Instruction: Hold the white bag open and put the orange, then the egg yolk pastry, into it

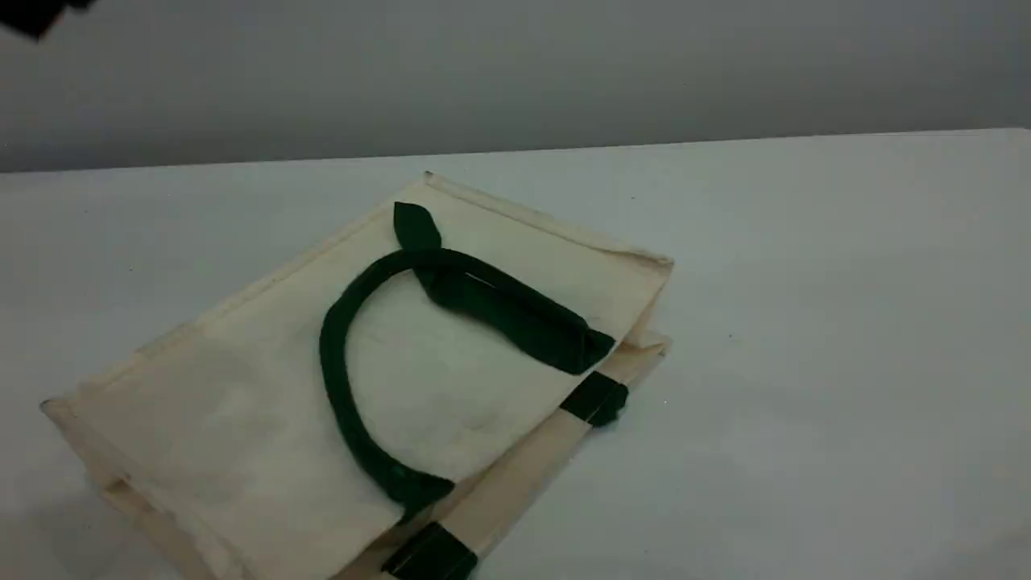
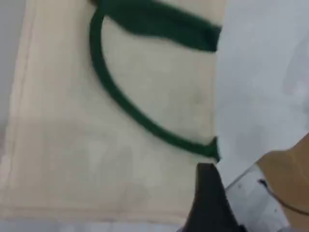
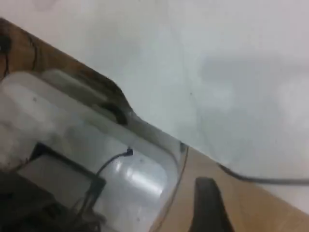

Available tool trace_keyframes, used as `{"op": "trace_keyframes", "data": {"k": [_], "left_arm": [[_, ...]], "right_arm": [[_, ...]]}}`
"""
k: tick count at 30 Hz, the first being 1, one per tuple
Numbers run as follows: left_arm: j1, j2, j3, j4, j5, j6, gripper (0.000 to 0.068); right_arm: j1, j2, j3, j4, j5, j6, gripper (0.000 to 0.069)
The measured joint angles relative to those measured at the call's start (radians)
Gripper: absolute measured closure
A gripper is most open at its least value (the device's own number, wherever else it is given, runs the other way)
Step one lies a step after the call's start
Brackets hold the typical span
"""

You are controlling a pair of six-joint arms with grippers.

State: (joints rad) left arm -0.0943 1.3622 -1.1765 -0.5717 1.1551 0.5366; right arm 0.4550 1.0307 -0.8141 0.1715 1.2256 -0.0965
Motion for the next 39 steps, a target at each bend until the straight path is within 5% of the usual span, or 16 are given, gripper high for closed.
{"op": "trace_keyframes", "data": {"k": [15,24,31,39], "left_arm": [[0.000,-0.200,0.000,-0.046,0.071,-0.027,0.0252],[0.000,-0.330,0.064,-0.049,0.066,-0.043,0.0256],[0.000,-0.552,0.290,0.048,0.062,-0.106,0.0256],[0.000,-0.852,0.529,0.229,-0.115,-0.324,0.0256]], "right_arm": [[0.000,-0.775,0.297,-0.031,-0.168,-0.001,0.0282],[0.000,-0.906,0.308,-0.037,-0.156,-0.001,0.0282],[0.000,-0.906,0.308,-0.037,-0.156,-0.001,0.0282],[0.000,-0.905,0.307,-0.036,-0.157,-0.001,0.0282]]}}
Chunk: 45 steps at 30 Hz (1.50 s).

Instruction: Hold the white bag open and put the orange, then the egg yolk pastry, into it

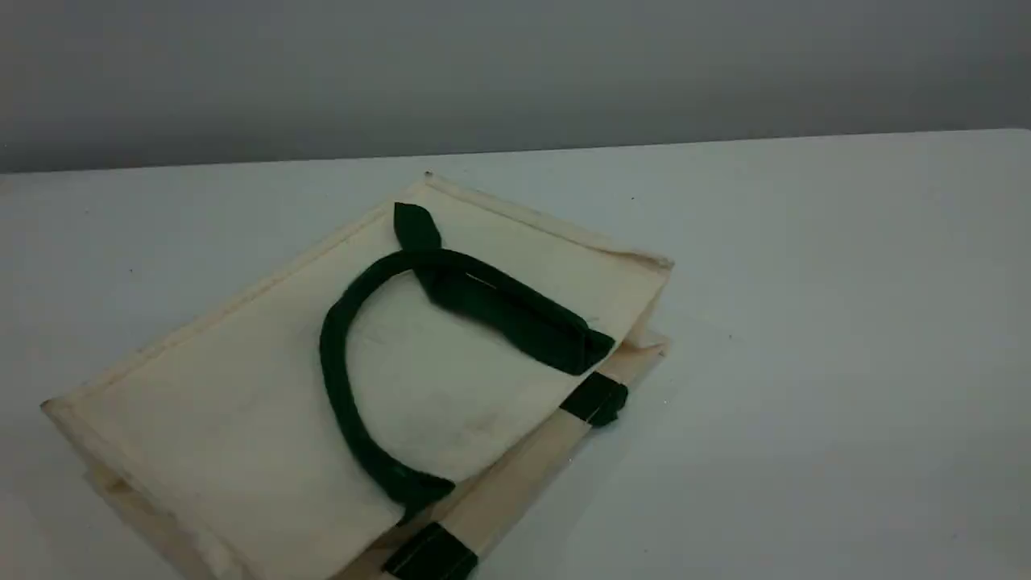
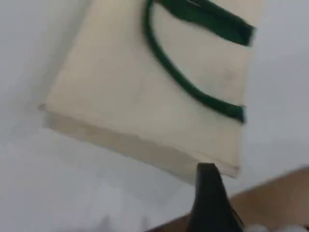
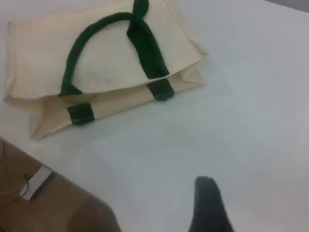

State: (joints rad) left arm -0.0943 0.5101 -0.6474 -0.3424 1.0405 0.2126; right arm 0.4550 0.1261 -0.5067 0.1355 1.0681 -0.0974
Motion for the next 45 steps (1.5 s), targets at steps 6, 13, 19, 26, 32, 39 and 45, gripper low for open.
{"op": "trace_keyframes", "data": {"k": [6,13,19,26,32,39,45], "left_arm": [[0.000,-0.208,0.096,0.126,0.010,-0.085,0.0256],[0.000,-0.342,0.128,0.275,0.024,-0.182,0.0256],[0.000,-0.355,0.147,0.390,0.040,-0.260,0.0256],[0.000,-0.355,0.146,0.390,0.040,-0.257,0.0256],[0.000,-0.355,0.145,0.391,0.040,-0.258,0.0256],[0.000,-0.354,0.145,0.391,0.040,-0.258,0.0256],[0.013,-0.354,0.145,0.391,0.040,-0.258,0.0257]], "right_arm": [[0.000,0.000,0.000,0.000,0.000,0.000,0.0282],[0.000,0.000,0.000,0.000,0.000,0.000,0.0282],[-0.061,-0.001,0.000,0.003,0.000,0.000,0.0282],[-0.315,-0.006,0.000,0.003,0.000,0.000,0.0282],[-0.474,-0.073,0.000,0.003,0.000,0.000,0.0282],[-0.477,-0.128,0.000,0.003,0.001,0.000,0.0282],[-0.477,-0.126,0.000,0.003,0.001,0.000,0.0282]]}}
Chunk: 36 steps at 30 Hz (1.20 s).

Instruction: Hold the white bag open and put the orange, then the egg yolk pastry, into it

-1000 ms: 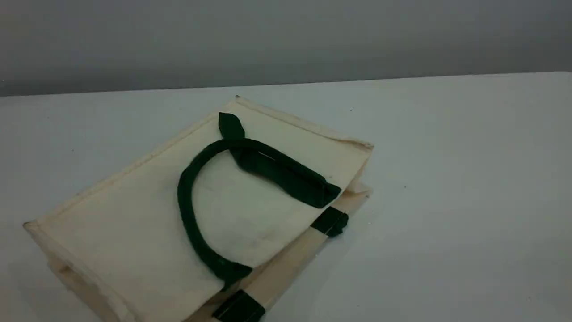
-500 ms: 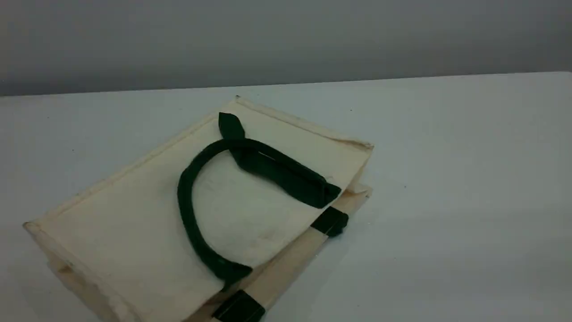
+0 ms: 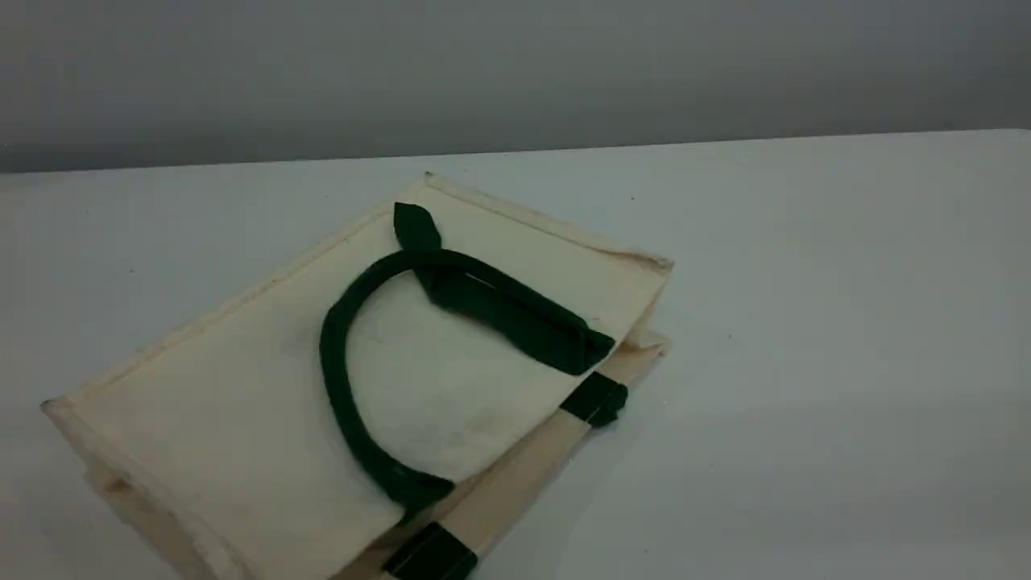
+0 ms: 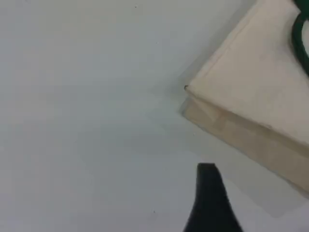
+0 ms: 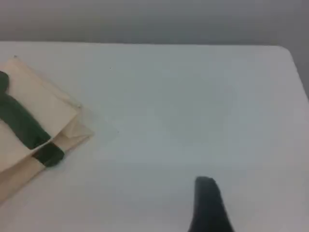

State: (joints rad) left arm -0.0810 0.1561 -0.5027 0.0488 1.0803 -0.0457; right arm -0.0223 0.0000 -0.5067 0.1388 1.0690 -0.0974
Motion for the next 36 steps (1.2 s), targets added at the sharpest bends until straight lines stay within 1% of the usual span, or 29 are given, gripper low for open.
{"op": "trace_keyframes", "data": {"k": [6,8,13,36], "left_arm": [[0.096,-0.045,0.000,0.001,-0.001,0.001,0.0258],[0.112,-0.082,0.000,0.001,-0.001,0.003,0.0258],[0.109,-0.158,0.000,0.001,0.000,0.003,0.0258],[0.108,-0.156,0.000,0.001,0.000,0.004,0.0258]], "right_arm": [[0.000,0.000,0.000,0.000,0.000,0.000,0.0282],[0.000,0.000,0.000,0.000,0.000,0.000,0.0282],[0.002,0.000,0.000,0.000,0.000,0.000,0.0282],[0.002,0.000,0.000,0.001,0.000,0.000,0.0282]]}}
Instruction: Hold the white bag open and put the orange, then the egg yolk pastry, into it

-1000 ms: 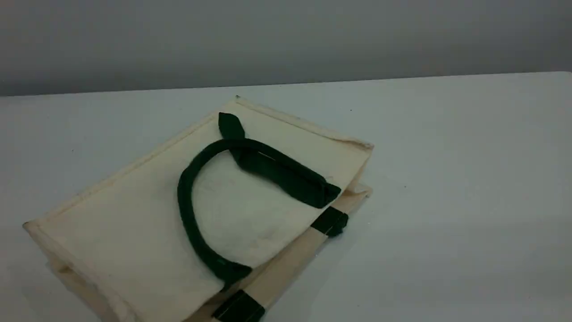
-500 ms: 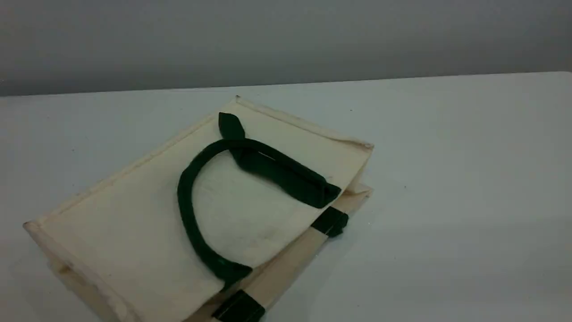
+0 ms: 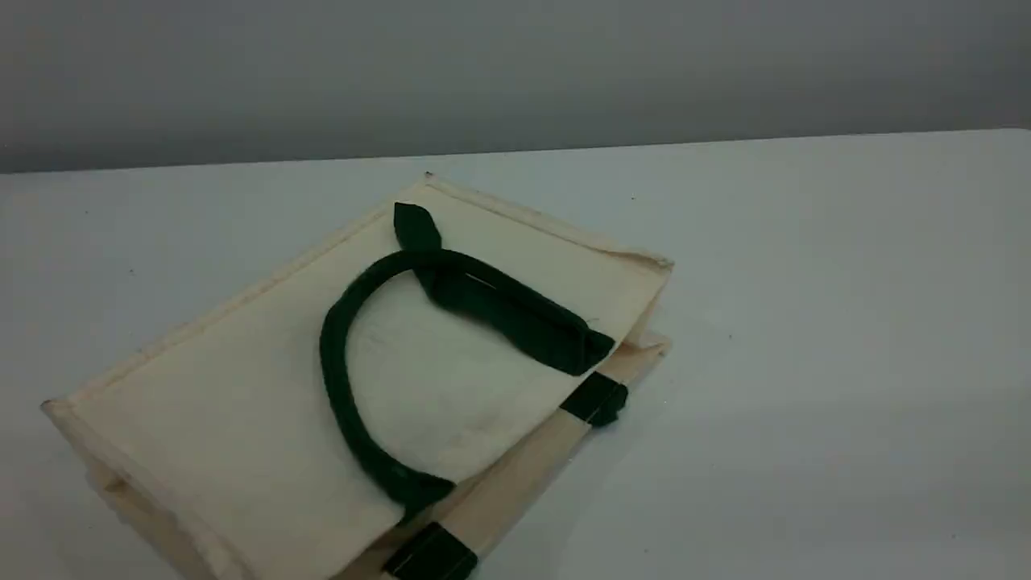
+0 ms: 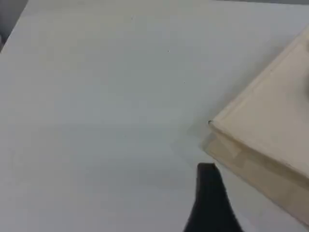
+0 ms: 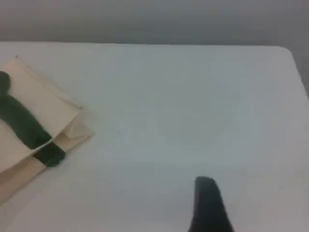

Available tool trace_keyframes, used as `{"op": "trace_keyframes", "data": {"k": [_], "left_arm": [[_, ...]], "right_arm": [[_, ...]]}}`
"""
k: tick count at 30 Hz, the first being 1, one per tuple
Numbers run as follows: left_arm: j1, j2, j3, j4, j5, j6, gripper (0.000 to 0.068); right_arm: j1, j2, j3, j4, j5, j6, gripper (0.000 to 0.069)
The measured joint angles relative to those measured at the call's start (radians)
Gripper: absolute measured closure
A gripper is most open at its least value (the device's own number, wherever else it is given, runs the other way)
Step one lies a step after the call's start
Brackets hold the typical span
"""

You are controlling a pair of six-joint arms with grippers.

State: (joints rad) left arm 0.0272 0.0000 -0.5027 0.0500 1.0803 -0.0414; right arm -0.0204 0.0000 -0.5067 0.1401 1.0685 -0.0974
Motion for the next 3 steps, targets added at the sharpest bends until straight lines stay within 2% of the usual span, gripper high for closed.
{"op": "trace_keyframes", "data": {"k": [3], "left_arm": [[0.000,0.000,0.000,0.000,0.000,0.000,0.0258]], "right_arm": [[0.000,0.000,0.000,0.000,0.000,0.000,0.0282]]}}
